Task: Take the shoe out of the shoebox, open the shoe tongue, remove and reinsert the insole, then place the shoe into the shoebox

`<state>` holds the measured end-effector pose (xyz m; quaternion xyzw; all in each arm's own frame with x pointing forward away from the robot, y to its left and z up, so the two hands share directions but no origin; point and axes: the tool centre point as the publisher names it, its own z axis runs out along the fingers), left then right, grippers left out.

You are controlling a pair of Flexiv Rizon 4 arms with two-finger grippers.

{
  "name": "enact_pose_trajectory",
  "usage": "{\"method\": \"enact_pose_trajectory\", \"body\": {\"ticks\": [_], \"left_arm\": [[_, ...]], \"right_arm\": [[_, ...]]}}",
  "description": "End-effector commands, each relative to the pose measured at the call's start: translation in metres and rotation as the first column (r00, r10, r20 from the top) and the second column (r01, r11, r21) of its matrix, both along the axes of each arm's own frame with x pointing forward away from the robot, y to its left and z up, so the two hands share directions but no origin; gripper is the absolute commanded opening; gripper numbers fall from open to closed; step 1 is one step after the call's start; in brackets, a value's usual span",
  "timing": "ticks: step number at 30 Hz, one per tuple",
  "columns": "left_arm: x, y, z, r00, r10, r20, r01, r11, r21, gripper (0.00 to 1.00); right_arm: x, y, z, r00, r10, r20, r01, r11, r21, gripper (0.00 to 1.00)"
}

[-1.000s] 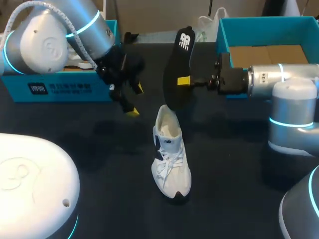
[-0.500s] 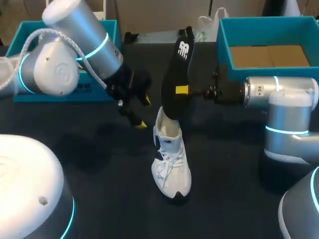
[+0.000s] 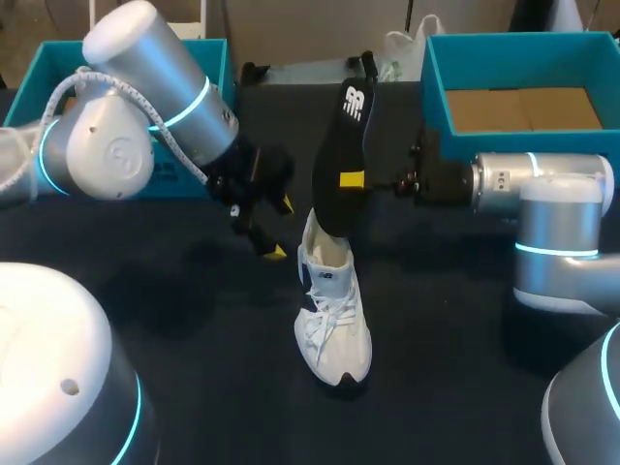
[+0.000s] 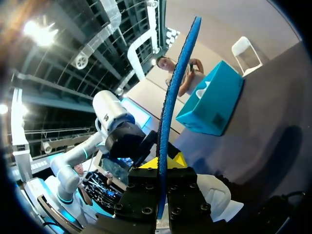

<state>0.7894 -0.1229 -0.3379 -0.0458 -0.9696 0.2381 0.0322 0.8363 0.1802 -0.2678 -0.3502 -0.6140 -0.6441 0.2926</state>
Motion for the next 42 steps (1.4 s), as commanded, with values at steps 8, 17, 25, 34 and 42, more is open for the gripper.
{"method": "enact_pose_trajectory", "body": {"ticks": [8,17,25,34,42], "left_arm": [[-0.011,-0.004,-0.021,1.0,-0.01,0.022,0.009,0.999,0.032,1.0],[-0.011,-0.004,-0.021,1.0,-0.01,0.022,0.009,0.999,0.032,1.0],[-0.003,-0.01,-0.03,0.999,0.023,0.023,-0.024,0.999,0.037,1.0],[-0.003,-0.011,-0.037,0.998,0.066,0.019,-0.067,0.997,0.034,1.0],[-0.003,-0.011,-0.037,0.998,0.066,0.019,-0.067,0.997,0.034,1.0]], "right_arm": [[0.006,0.01,0.001,0.997,0.009,0.073,-0.008,1.0,-0.011,0.0],[0.006,0.01,0.001,0.997,0.009,0.073,-0.008,1.0,-0.011,0.0],[0.006,0.008,-0.007,0.996,-0.009,0.086,0.006,0.999,0.031,0.0],[0.013,0.008,-0.005,0.993,0.011,0.114,-0.017,0.998,0.052,0.0],[0.013,0.008,-0.005,0.993,0.011,0.114,-0.017,0.998,0.052,0.0]]}}
